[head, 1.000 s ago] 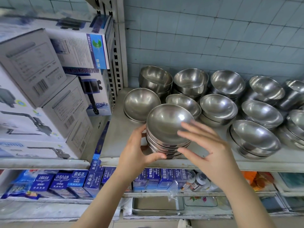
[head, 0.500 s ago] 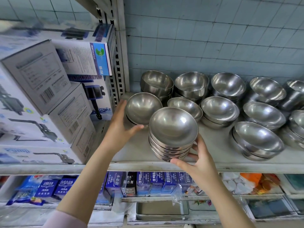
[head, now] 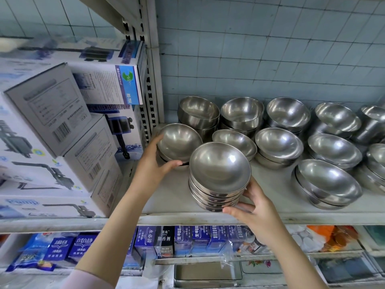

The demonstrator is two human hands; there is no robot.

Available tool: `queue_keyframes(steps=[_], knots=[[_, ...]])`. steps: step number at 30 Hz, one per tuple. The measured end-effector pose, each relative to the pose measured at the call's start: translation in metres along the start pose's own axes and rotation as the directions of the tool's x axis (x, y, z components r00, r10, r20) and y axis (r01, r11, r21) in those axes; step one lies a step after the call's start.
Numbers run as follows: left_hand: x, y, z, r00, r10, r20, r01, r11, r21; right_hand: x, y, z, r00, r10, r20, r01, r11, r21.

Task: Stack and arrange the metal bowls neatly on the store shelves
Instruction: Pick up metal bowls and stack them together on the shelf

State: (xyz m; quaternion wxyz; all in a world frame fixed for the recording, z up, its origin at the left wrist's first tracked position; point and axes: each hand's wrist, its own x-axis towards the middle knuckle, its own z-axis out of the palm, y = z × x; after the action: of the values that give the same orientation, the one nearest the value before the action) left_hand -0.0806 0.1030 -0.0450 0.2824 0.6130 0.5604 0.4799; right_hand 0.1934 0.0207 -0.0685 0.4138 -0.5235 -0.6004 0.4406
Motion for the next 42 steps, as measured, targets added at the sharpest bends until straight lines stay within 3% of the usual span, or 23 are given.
queue_keyframes(steps=[4,9,14,19,30,34,36,38,40,42], knots=[[-0.006,0.014,-0.01,0.994,-0.026,-0.104,0.016,0.995,-0.097,0.001,0.002,-0.001,1.0,0.003,0.009,-0.004,1.0,0.017],[-0.015,0.041,-0.026,0.983,0.076,-0.166,-0.11,0.972,-0.206,0.003,0.004,-0.001,1.0,0.007,0.014,-0.007,1.0,0.019],[-0.03,0.069,-0.018,0.986,0.166,0.008,-0.155,0.936,-0.317,0.005,0.005,-0.002,1.0,0.011,0.025,-0.011,0.999,0.033],[-0.043,0.075,-0.003,0.959,0.246,0.139,-0.228,0.965,-0.132,0.006,0.006,-0.002,0.999,0.01,0.044,-0.011,0.999,0.039],[-0.042,0.067,0.0,0.939,0.18,0.294,-0.18,0.983,-0.028,0.006,0.007,-0.002,0.999,0.016,0.035,-0.018,0.999,0.051],[-0.036,0.055,-0.007,0.891,0.272,0.364,-0.221,0.959,-0.176,0.006,0.007,-0.002,0.999,0.017,0.039,-0.019,0.999,0.042],[-0.024,0.038,-0.013,0.94,0.216,0.266,-0.171,0.969,-0.18,0.005,0.006,-0.002,0.999,0.016,0.04,-0.017,0.999,0.038],[-0.012,0.016,-0.017,0.983,0.04,0.177,-0.028,0.997,-0.069,0.004,0.006,-0.002,0.999,0.016,0.035,-0.018,0.999,0.037],[-0.005,-0.002,-0.014,0.974,-0.127,0.187,0.126,0.992,0.017,0.004,0.006,-0.002,0.999,0.017,0.037,-0.018,0.999,0.036],[0.001,-0.013,-0.007,0.962,-0.139,0.233,0.134,0.99,0.039,0.005,0.005,-0.003,0.999,0.021,0.04,-0.023,0.999,0.033]])
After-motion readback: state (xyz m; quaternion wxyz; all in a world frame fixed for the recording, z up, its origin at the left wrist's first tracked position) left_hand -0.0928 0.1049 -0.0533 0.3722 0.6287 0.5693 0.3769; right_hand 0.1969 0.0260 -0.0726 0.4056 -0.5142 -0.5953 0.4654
